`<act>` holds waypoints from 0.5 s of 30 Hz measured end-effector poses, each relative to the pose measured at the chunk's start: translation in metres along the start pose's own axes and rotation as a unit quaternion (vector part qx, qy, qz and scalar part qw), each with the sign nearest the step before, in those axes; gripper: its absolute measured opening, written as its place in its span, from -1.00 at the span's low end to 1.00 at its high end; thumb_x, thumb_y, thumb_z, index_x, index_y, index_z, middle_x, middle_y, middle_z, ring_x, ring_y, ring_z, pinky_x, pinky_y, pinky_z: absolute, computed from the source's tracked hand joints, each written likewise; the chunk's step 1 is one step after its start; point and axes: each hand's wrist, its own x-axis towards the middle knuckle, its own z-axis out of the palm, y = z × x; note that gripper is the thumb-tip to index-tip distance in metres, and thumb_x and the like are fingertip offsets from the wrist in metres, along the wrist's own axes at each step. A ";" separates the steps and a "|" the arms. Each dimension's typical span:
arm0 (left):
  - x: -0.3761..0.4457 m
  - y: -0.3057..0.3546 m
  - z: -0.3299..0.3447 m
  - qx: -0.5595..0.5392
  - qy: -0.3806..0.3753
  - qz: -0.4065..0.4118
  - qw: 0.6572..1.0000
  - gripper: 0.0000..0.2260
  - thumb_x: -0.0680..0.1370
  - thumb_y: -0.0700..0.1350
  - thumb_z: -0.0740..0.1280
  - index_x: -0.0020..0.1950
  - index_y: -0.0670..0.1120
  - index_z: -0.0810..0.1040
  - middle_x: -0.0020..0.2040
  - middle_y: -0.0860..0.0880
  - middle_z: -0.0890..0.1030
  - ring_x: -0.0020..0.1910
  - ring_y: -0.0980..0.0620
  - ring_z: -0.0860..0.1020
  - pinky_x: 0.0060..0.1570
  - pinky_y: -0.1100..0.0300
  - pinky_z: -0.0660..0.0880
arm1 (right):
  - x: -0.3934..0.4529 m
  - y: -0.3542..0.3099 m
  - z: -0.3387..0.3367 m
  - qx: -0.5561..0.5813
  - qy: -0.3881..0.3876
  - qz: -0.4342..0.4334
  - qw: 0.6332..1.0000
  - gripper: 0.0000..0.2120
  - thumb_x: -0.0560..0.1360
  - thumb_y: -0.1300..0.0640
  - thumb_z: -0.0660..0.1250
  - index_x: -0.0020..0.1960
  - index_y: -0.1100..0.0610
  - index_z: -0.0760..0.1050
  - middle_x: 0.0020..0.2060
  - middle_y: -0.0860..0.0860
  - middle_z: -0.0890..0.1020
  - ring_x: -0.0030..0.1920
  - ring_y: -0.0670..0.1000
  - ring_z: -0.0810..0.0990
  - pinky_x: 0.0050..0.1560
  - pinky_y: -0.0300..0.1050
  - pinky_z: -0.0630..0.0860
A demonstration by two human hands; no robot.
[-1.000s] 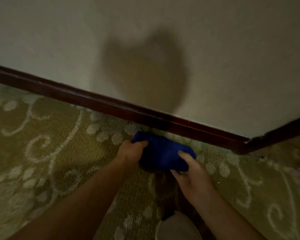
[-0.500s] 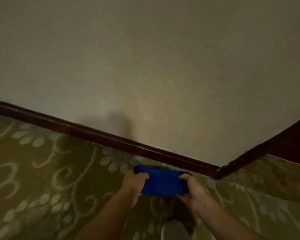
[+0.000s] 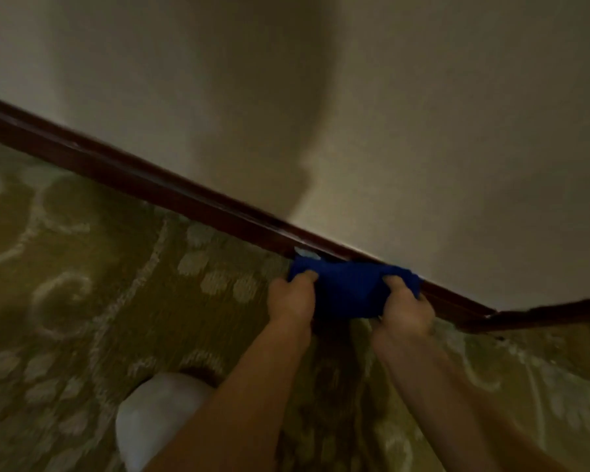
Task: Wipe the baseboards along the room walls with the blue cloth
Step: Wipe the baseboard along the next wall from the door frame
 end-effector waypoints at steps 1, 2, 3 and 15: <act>0.002 -0.001 -0.001 -0.006 0.025 0.008 1.000 -0.37 0.58 -0.12 0.37 0.58 -0.15 0.19 0.49 -0.18 0.37 0.39 -0.20 0.41 0.41 -0.15 0.38 | -0.001 0.003 0.004 -0.006 0.003 -0.009 1.000 -0.57 0.57 0.26 0.32 0.42 0.21 0.35 0.12 0.07 0.51 0.20 0.12 0.54 0.21 0.00 0.52; 0.001 0.003 -0.002 -0.014 0.044 0.027 0.999 -0.39 0.58 -0.10 0.38 0.57 -0.16 0.22 0.45 -0.16 0.40 0.34 -0.16 0.43 0.41 -0.10 0.39 | -0.002 0.005 0.009 -0.013 0.003 -0.017 1.000 -0.61 0.57 0.27 0.33 0.38 0.21 0.39 0.04 0.03 0.51 0.13 0.08 0.54 0.11 -0.08 0.52; 0.000 0.007 -0.003 -0.021 0.067 0.050 0.996 -0.42 0.57 -0.08 0.38 0.54 -0.17 0.28 0.40 -0.14 0.44 0.26 -0.11 0.46 0.39 -0.06 0.41 | -0.003 0.009 0.015 -0.022 0.002 -0.026 0.999 -0.69 0.56 0.27 0.34 0.30 0.19 0.43 -0.02 0.00 0.51 0.04 0.04 0.55 0.02 -0.12 0.52; 0.006 0.015 -0.005 -0.046 0.091 0.033 0.994 -0.42 0.60 -0.09 0.33 0.59 -0.12 0.22 0.47 -0.15 0.40 0.36 -0.16 0.43 0.41 -0.09 0.38 | -0.011 0.016 0.018 -0.147 -0.050 -0.095 0.983 -0.80 0.57 0.19 0.35 -0.12 -0.07 0.44 -0.13 -0.07 0.56 -0.13 -0.14 0.54 -0.11 -0.23 0.49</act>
